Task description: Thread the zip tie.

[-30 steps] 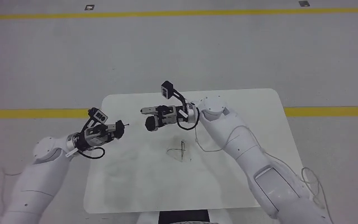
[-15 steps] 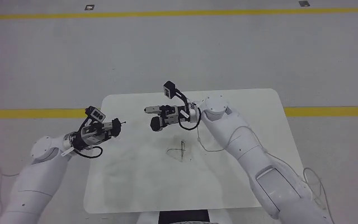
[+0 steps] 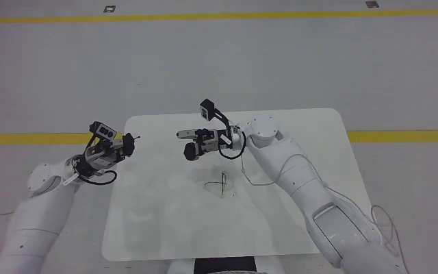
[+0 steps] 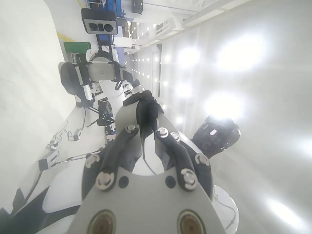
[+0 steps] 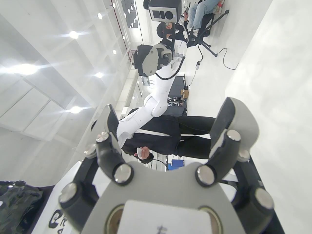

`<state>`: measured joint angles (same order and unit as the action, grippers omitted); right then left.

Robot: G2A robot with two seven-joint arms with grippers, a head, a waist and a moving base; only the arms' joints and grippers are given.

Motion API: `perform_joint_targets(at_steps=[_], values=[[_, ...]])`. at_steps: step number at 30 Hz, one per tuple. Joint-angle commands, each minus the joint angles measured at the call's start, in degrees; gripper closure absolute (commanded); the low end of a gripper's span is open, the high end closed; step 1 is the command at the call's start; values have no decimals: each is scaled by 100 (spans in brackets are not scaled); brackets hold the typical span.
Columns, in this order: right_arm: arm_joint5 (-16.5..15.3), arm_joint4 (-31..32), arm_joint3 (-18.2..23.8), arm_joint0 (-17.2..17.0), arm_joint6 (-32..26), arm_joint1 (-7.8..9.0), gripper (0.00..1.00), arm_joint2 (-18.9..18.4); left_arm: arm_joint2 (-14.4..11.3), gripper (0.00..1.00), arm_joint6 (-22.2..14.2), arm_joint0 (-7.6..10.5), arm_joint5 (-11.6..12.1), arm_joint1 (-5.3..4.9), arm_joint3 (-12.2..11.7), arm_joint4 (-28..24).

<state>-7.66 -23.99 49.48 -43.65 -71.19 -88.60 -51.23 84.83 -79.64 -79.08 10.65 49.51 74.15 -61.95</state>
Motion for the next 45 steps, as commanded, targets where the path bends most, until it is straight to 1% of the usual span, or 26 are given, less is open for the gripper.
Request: perform_joint_targets(at_steps=[1,3,4,5,8,10,12,14,15,17,18,19,29,31,34,37,38,39,40,42,45], values=[[0,0,0,0,0,0,0,0,0,100,0,0,-2,0,-2,-4],[-2,80,45,-8,76,6,0,11,0,100,0,0,-2,0,-2,-4],[20,274,129,-4,144,23,0,41,0,100,0,0,-2,0,-2,-4],[93,596,225,46,178,58,0,73,0,100,0,0,-2,0,-2,-4],[245,1324,461,171,116,164,0,97,0,100,0,0,-2,0,-2,-4],[319,1748,599,259,16,231,0,100,0,100,0,0,-2,0,-2,-4],[297,2361,768,397,-221,308,0,170,0,100,0,0,-2,0,-2,-4],[289,2739,875,503,-461,351,0,246,0,100,0,0,-2,0,-2,-4],[235,3029,960,595,-657,368,0,350,0,100,0,0,-2,0,-2,-4],[122,3453,1045,751,-845,375,0,535,0,100,0,0,-2,0,-2,-4],[-41,3847,1152,865,-845,364,0,824,0,100,0,0,-2,0,-2,-4],[-190,4045,1231,928,-845,348,0,1094,0,100,0,0,-2,0,-2,-4],[-190,4045,1231,928,-845,348,0,1094,0,100,0,0,-2,0,-2,-4],[-222,4272,1293,899,-707,358,0,1153,0,100,0,0,-2,0,-2,-4],[-329,4650,1401,973,-620,366,0,1258,0,100,0,0,-2,0,-2,-4],[-500,5229,1477,1116,-656,356,0,1483,0,100,0,0,-2,0,-2,-4],[-549,5330,1474,1138,-668,348,0,1544,0,100,0,0,-2,0,-2,-4],[-654,5545,1474,1184,-825,330,0,1700,0,100,0,0,-2,0,-2,-4],[-696,5652,1477,1201,-840,312,0,1796,0,100,0,0,-2,0,-2,-4],[-848,5462,1449,1116,-778,282,0,1851,0,100,0,0,-2,0,-2,-4],[-848,5462,1449,1116,-778,282,0,1851,0,100,0,0,-2,0,-2,-4]])
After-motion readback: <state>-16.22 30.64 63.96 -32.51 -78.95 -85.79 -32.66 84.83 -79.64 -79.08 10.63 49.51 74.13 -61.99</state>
